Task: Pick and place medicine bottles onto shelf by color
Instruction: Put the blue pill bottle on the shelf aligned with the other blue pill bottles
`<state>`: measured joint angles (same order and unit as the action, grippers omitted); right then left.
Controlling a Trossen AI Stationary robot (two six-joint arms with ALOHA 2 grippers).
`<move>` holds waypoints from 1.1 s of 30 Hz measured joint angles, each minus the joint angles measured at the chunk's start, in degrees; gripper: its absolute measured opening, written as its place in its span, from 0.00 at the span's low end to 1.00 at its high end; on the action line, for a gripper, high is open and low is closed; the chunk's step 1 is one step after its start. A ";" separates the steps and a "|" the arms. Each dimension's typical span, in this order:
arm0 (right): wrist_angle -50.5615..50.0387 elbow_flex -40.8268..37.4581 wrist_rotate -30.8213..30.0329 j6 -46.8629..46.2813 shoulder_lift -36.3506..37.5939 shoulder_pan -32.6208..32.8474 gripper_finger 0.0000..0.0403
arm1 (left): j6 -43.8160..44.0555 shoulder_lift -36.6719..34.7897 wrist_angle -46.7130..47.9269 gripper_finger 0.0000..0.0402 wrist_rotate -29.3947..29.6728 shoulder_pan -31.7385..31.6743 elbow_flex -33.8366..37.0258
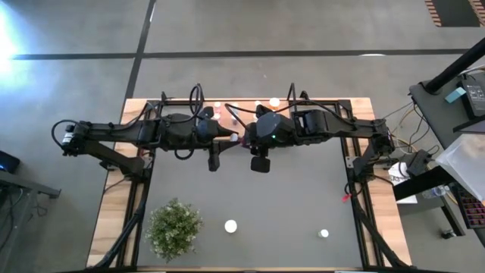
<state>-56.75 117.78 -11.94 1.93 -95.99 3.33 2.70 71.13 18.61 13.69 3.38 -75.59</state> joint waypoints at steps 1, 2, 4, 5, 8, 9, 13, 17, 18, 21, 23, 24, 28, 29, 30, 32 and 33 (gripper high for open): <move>-0.21 0.00 -0.03 -0.99 0.04 0.00 0.30 | 0.02 0.00 -0.07 0.24 -0.02 0.00 0.00; -0.56 0.00 -0.04 -1.68 0.08 0.00 0.31 | 0.00 0.00 -0.17 0.24 0.00 0.00 0.00; -2.07 0.00 -0.06 -2.49 0.30 0.00 0.36 | 0.00 0.00 -0.17 0.24 0.00 0.00 0.00; -2.92 0.00 -0.06 -3.04 0.42 0.00 0.39 | 0.00 0.00 -0.17 0.24 0.00 0.00 0.00; -5.58 0.00 -0.08 -5.79 1.07 0.00 0.47 | 0.00 0.23 -0.22 0.24 0.00 -0.04 -0.01; -6.41 0.00 -0.10 -6.68 1.35 0.00 0.50 | -0.01 0.41 -0.26 0.24 0.00 -0.22 -0.03; -11.25 0.00 -0.10 -8.72 3.01 0.00 0.60 | -0.02 2.04 -0.22 0.24 0.00 -1.73 -0.07; -14.78 0.00 -0.16 -12.71 5.31 0.00 0.67 | 0.07 5.35 0.90 0.24 0.05 -4.71 -0.18; -15.17 0.02 -0.18 -13.70 5.86 0.00 0.68 | 0.23 6.37 1.28 0.24 0.05 -5.47 -0.28; -16.14 0.02 -0.27 -16.28 6.77 0.00 0.68 | 2.91 8.98 2.71 0.24 0.00 -8.10 -0.44; -16.96 0.02 -0.74 -17.46 7.04 0.00 0.68 | 4.21 10.60 4.50 0.24 0.07 -10.17 -0.44; -17.46 0.02 -1.55 -17.64 7.07 0.00 0.68 | 4.84 11.41 5.88 0.24 0.07 -11.12 -0.40; -20.29 0.02 -4.90 -17.72 7.06 -0.01 0.65 | 6.00 15.28 11.89 0.24 0.12 -14.34 -0.24; -20.89 0.02 -5.46 -17.73 6.97 -0.10 0.65 | 5.96 16.23 12.53 0.24 0.16 -14.89 -0.24; -21.34 0.02 -5.94 -17.91 6.86 -0.17 0.65 | 5.96 17.14 12.67 0.24 0.15 -15.40 -0.20; -22.14 0.02 -6.13 -18.92 6.76 -0.46 0.64 | 5.18 18.90 12.52 0.24 0.16 -16.20 -0.09; -22.40 0.02 -6.15 -19.28 6.74 -0.69 0.64 | 4.36 19.99 12.67 0.24 0.16 -16.54 -0.09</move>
<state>-79.15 117.80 -18.09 -17.35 -89.25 2.64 7.06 91.12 31.28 13.85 -13.17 -75.68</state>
